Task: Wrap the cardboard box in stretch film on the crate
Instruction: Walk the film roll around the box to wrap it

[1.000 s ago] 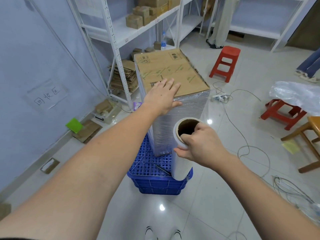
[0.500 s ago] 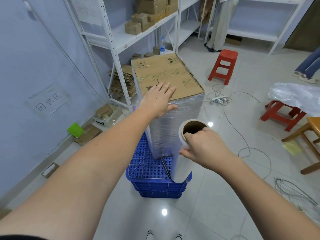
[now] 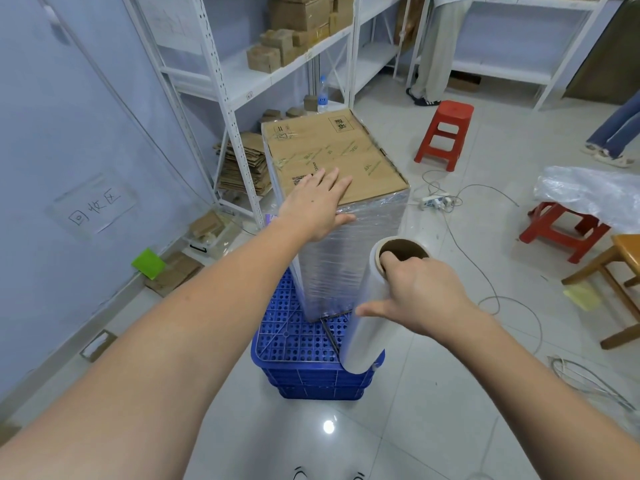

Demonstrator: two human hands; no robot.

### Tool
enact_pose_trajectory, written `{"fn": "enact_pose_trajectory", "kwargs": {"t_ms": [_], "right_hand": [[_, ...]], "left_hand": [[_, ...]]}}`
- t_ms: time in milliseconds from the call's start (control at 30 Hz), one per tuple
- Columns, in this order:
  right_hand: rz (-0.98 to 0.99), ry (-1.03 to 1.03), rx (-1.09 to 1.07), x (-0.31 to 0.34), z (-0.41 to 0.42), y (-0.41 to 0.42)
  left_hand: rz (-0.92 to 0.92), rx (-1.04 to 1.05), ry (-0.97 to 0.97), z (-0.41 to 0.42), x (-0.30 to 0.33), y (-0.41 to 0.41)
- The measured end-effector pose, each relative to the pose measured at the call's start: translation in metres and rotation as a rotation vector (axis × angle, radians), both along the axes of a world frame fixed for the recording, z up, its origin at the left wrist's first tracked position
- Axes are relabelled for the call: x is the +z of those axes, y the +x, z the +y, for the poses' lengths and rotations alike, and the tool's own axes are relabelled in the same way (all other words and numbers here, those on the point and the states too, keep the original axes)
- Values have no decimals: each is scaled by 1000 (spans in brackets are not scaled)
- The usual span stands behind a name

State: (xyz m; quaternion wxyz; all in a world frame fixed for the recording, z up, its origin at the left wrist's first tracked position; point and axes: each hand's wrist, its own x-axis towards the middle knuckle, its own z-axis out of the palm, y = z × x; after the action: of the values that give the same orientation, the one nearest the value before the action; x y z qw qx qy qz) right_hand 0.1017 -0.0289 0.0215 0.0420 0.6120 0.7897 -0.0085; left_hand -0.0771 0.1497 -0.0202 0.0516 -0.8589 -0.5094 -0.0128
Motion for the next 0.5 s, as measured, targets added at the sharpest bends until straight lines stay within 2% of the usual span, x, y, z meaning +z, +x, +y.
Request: {"fn": "enact_pose_trajectory", "kwargs": {"t_ms": [133, 300, 400, 500], "right_hand": [[-43, 57, -30, -6, -4, -15], [16, 7, -163, -11, -9, -13], [3, 9, -252, -12, -8, -22], [-6, 29, -393, -13, -4, -43]], "left_hand": [[-48, -4, -54, 1, 2, -3], [-167, -162, -321, 11, 29, -26], [-87, -359, -323, 23, 34, -56], [35, -533, -225, 34, 24, -77]]}}
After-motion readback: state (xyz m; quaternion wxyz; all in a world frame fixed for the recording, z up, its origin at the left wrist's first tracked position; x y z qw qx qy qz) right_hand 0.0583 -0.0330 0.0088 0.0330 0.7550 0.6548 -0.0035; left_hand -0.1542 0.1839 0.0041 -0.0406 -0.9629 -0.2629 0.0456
